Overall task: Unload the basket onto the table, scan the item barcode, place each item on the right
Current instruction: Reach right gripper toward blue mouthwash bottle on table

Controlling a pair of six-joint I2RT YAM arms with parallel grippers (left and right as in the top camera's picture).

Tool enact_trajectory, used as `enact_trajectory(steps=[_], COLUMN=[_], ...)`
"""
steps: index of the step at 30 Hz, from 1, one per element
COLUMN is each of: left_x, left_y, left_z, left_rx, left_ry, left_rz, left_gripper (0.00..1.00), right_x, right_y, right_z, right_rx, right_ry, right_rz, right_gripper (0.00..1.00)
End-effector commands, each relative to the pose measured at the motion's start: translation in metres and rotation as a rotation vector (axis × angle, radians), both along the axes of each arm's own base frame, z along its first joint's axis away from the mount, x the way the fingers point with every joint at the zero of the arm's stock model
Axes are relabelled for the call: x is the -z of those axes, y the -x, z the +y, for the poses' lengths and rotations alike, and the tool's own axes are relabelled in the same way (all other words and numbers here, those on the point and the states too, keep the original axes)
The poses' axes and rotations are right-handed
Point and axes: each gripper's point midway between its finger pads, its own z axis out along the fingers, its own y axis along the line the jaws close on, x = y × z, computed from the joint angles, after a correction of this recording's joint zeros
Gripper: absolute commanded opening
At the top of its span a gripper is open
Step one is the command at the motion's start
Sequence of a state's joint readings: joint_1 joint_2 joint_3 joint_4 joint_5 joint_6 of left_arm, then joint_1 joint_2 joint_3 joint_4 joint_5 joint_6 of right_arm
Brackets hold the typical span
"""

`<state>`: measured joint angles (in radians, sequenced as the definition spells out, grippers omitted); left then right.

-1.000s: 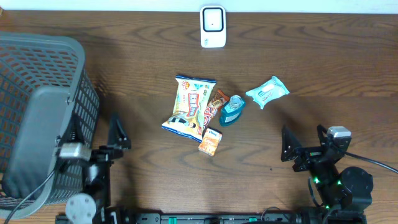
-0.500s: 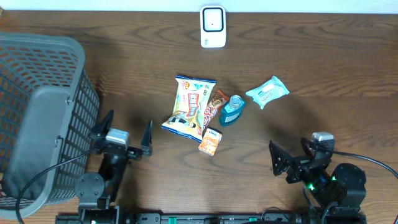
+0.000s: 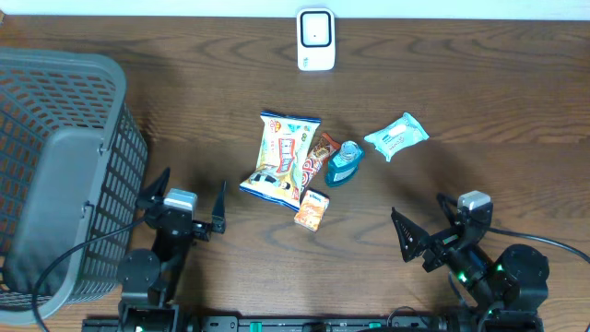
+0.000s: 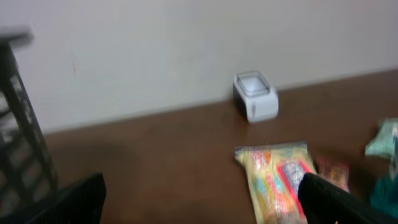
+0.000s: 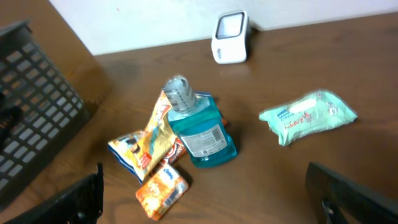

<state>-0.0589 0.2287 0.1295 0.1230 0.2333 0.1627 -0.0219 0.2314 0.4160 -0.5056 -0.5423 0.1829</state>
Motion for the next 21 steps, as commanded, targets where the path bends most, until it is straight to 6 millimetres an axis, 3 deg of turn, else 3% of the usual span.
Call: enact_trajectory(steps=[1,6,10,21], left_x=[0.021,0.082,0.127,0.132], left_y=[0.002,0.02,0.045,0.049], left_z=[0.0,0.001,0.003,0.003], left_rx=[-0.001,0.001,0.003,0.003], left_ry=[-0.022,-0.038,-0.052,-0.054], left_rz=[0.084,0.347,0.557,0.585], left_gripper=[0.98,0.98,0.98,0.98], right_x=[-0.008,-0.008,-0.011,-0.024], right_y=[-0.001,-0.021,-0.038,-0.075], right_z=[0.005,0.008,0.013,0.018], right_rx=[-0.047,-0.073,-0.109,-0.151], right_ry=[0.038,0.058,0.045,0.036], right_rz=[-0.045,-0.054,-0.062,-0.021], right_gripper=[0.99,0.99,0.99,0.99])
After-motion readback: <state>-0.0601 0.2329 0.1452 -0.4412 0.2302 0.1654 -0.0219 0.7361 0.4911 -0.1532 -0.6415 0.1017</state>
